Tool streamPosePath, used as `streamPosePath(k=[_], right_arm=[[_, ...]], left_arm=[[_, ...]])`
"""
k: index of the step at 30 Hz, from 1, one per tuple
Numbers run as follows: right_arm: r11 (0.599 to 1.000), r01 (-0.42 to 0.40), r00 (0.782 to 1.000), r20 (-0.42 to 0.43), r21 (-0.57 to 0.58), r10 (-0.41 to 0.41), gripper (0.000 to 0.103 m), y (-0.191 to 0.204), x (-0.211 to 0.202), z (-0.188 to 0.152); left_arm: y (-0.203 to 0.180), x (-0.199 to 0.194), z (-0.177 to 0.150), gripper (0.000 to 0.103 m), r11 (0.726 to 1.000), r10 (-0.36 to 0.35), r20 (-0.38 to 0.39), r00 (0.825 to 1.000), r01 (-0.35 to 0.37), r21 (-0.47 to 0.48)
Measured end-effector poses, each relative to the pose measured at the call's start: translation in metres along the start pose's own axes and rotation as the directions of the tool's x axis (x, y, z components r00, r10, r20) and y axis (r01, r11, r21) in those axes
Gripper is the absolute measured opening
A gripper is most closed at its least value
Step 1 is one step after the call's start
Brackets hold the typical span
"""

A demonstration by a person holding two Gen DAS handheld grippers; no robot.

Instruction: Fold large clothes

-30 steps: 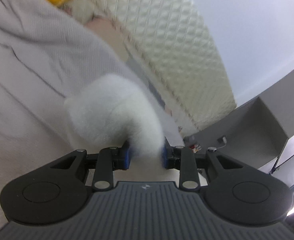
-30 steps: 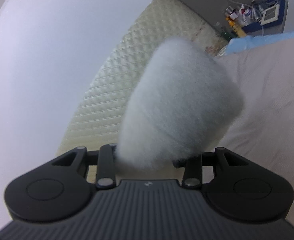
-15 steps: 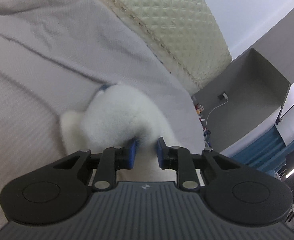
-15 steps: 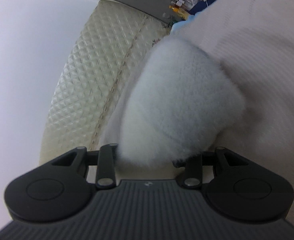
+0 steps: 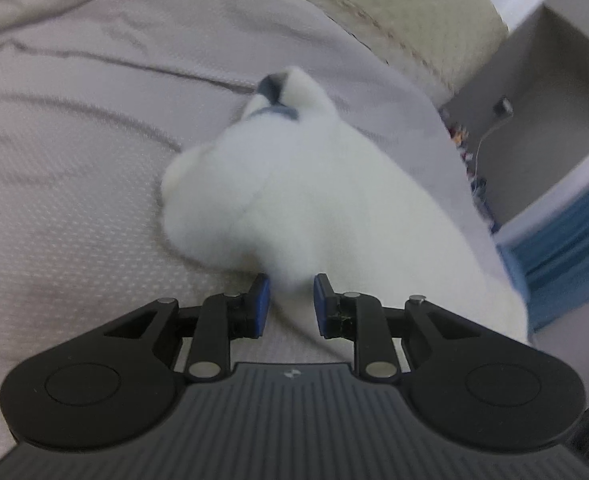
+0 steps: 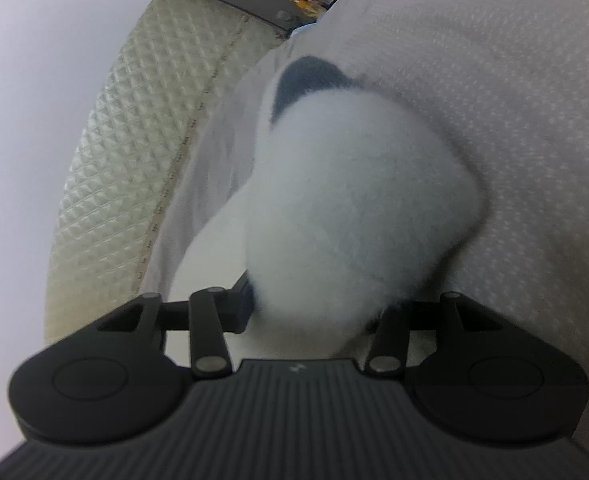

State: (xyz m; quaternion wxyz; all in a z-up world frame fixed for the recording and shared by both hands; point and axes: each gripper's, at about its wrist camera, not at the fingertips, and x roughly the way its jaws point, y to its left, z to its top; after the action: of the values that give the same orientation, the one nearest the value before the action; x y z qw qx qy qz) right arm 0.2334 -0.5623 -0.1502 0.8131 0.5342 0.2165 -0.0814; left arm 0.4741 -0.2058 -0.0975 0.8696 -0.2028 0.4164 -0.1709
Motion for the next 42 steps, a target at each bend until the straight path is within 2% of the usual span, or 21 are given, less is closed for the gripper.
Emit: streamPosePath(k=[3,7,11,15,19,22,28,32,34,42], right_arm=[[0.989,0.134,0.991,0.014,-0.065,-0.133,0.053,0.023,-0.016,-0.005],[0.949,0.201,0.979,0.043,-0.241,-0.197,0.053,0.062,-0.045,-0.015],[0.869,0.203,0.979,0.093,-0.451,-0.181,0.053,0.119,-0.081,-0.023],[0.840,0.144,0.989,0.102,-0.523,-0.106,0.053,0.170,-0.129,-0.029],[0.777,0.130,0.990,0.128,-0.617,-0.064,0.053,0.220,-0.183,-0.042],[0.770,0.088,0.994,0.110,-0.632,-0.023,0.054,0.239,-0.220,-0.053],[0.711,0.056,0.996,0.093,-0.701,0.013,0.054,0.265,-0.285,-0.087],[0.665,0.051,0.995,0.095,-0.745,0.029,0.054,0.269,-0.320,-0.113],[0.649,0.045,0.995,0.092,-0.760,0.039,0.058,0.267,-0.333,-0.124],[0.638,0.053,0.995,0.096,-0.768,0.033,0.058,0.237,-0.357,-0.158]], left_arm=[[-0.010,-0.019,0.002,0.026,1.000,0.022,-0.020,1.000,-0.021,0.020],[-0.032,-0.061,0.003,0.026,0.997,0.017,-0.011,1.000,-0.016,0.080],[-0.065,-0.118,0.004,0.026,0.986,0.012,0.036,0.999,-0.018,0.165],[-0.097,-0.182,0.001,0.026,0.978,-0.024,0.092,0.995,0.004,0.210],[-0.135,-0.250,-0.017,0.026,0.949,-0.034,0.154,0.987,-0.016,0.314],[-0.155,-0.296,-0.037,0.026,0.927,-0.043,0.192,0.980,-0.032,0.373],[-0.171,-0.382,-0.087,0.026,0.904,-0.076,0.251,0.965,-0.040,0.425],[-0.167,-0.420,-0.124,0.026,0.900,-0.102,0.272,0.957,-0.027,0.435],[-0.161,-0.428,-0.142,0.026,0.901,-0.113,0.269,0.957,-0.015,0.434],[-0.135,-0.437,-0.196,0.026,0.905,-0.099,0.267,0.959,-0.025,0.424]])
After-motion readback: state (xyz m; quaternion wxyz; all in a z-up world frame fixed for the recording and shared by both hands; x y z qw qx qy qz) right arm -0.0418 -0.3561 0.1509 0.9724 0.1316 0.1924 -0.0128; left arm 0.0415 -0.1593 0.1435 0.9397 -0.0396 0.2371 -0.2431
